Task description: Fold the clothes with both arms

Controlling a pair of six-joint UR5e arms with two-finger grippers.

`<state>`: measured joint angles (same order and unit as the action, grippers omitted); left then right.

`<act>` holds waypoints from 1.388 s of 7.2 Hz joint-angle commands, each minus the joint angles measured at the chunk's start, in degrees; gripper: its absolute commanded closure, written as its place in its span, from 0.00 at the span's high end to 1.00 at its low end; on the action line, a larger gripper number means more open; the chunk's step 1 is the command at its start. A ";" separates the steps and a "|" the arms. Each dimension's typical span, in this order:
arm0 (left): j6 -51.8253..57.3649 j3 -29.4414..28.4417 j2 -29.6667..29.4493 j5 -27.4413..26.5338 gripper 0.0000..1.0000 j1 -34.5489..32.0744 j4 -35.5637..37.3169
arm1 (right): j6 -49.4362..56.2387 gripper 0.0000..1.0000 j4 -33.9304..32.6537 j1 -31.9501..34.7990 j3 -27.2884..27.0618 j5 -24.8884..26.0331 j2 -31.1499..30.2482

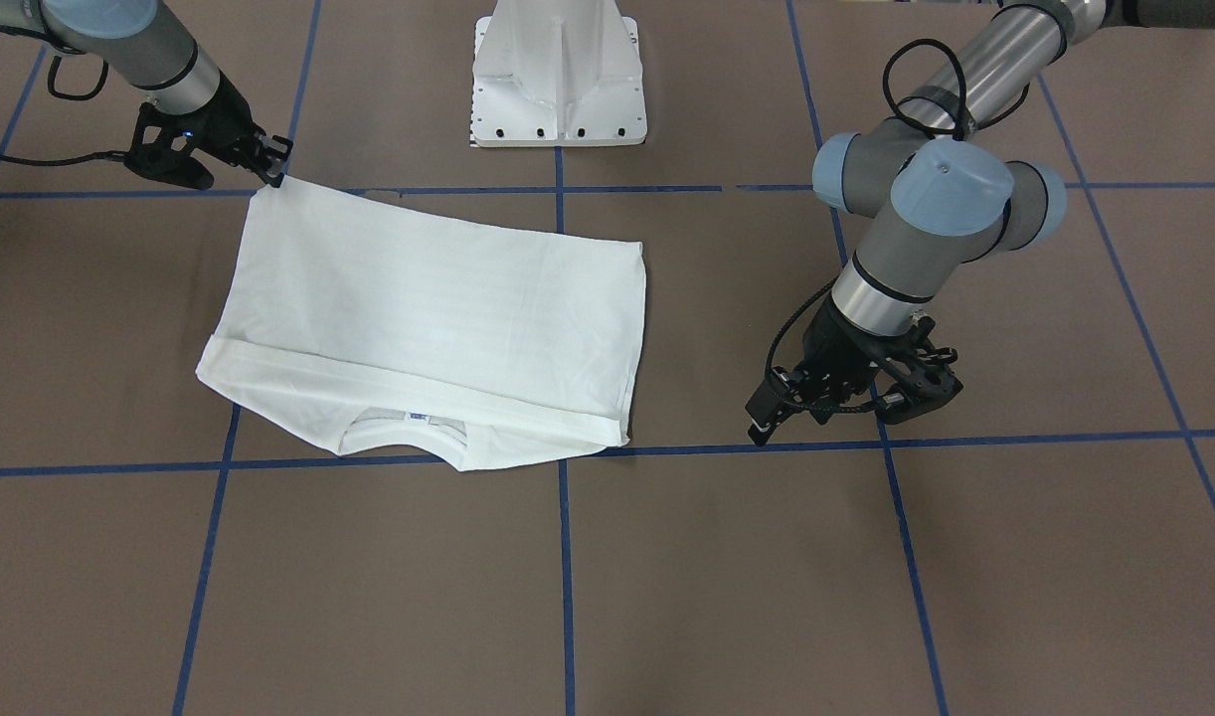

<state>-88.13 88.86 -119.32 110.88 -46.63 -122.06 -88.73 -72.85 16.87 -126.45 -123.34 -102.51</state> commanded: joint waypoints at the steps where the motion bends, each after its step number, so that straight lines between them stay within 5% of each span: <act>1: 0.06 0.26 0.40 -0.75 1.00 0.14 -0.02 | -7.71 0.00 0.25 -9.70 -1.87 -2.94 -1.99; 2: 0.15 0.26 0.40 -0.75 1.00 0.14 -0.11 | -12.03 0.20 0.43 -12.36 -2.22 -3.05 -1.38; 3: 0.33 0.08 0.40 -0.66 1.00 0.31 -0.20 | -13.21 0.99 0.60 -12.39 -2.05 -2.87 -0.15; 6: 0.42 1.22 0.06 0.04 1.00 0.93 -0.37 | -12.96 1.00 0.96 -0.49 -1.87 -3.05 7.56; 10: -7.30 12.18 0.32 -0.05 1.00 17.41 4.44 | -1.80 1.00 1.05 23.16 2.77 -2.43 17.16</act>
<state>-92.57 97.38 -119.02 110.91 -34.68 -119.90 -93.24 -71.81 33.76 -125.40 -125.94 -87.56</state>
